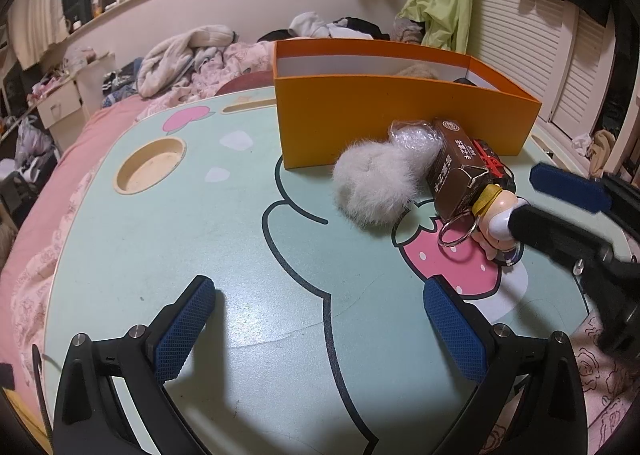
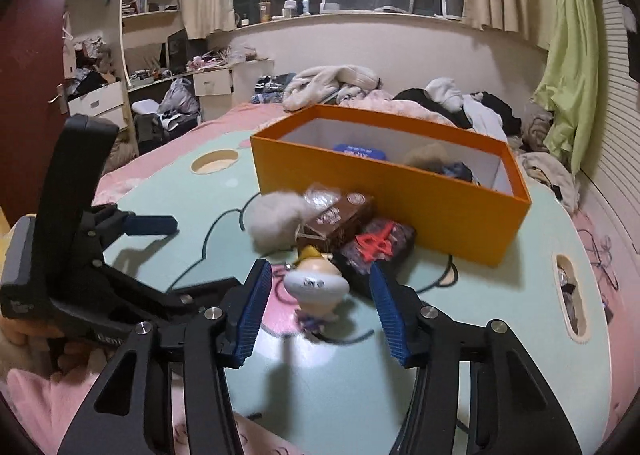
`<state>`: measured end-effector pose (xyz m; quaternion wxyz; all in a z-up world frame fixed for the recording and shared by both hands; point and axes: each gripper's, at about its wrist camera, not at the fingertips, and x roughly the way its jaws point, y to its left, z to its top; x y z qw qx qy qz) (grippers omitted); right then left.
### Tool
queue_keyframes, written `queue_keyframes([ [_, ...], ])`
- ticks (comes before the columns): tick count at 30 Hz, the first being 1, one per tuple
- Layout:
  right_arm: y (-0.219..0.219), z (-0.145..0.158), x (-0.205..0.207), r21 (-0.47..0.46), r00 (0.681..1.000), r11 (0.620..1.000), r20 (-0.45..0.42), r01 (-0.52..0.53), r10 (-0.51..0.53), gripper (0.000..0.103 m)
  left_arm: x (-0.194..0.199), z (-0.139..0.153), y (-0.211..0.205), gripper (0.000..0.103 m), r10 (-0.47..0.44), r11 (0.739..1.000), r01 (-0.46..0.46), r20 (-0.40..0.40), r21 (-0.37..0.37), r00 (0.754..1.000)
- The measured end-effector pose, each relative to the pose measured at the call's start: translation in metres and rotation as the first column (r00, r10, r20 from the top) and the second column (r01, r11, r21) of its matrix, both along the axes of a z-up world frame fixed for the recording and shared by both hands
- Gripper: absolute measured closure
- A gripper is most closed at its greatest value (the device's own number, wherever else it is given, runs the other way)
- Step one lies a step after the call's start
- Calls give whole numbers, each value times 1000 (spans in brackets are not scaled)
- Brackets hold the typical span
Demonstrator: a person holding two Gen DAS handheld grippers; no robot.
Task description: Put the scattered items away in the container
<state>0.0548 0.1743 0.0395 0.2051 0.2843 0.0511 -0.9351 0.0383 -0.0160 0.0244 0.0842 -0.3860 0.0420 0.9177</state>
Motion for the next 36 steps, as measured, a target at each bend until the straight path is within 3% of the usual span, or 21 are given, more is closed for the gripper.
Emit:
queue_keyframes([
  [3,15,14,-11,-61,1000,998,7,29,-28,50,-2,10,4,0,-21,1000,21,25,0,999],
  [8,42,68,-56,-107,996,991,18,87,-85,50,-5,38,-3,1,-40,997,41,-19,69,999],
  [12,62,96,-106,-161,982,986,186,47,-17,48,-26,46,0,23,-50,997,51,-20,64,999],
  [15,77,101,-146,-314,925,949,351,-28,144,48,-35,42,4,31,-64,995,64,-5,79,998],
  [20,79,87,-185,-345,832,938,508,-41,224,48,-40,38,4,45,-95,984,93,3,150,995],
  [24,64,66,-211,-383,692,920,643,-82,329,48,-47,34,4,54,-110,979,106,15,173,994],
  [29,20,34,-226,-287,569,942,751,-177,335,60,-58,26,12,62,-141,975,130,48,177,989],
  [36,-11,9,-236,-116,489,964,843,-241,223,68,-60,23,12,62,-169,965,156,43,213,985],
])
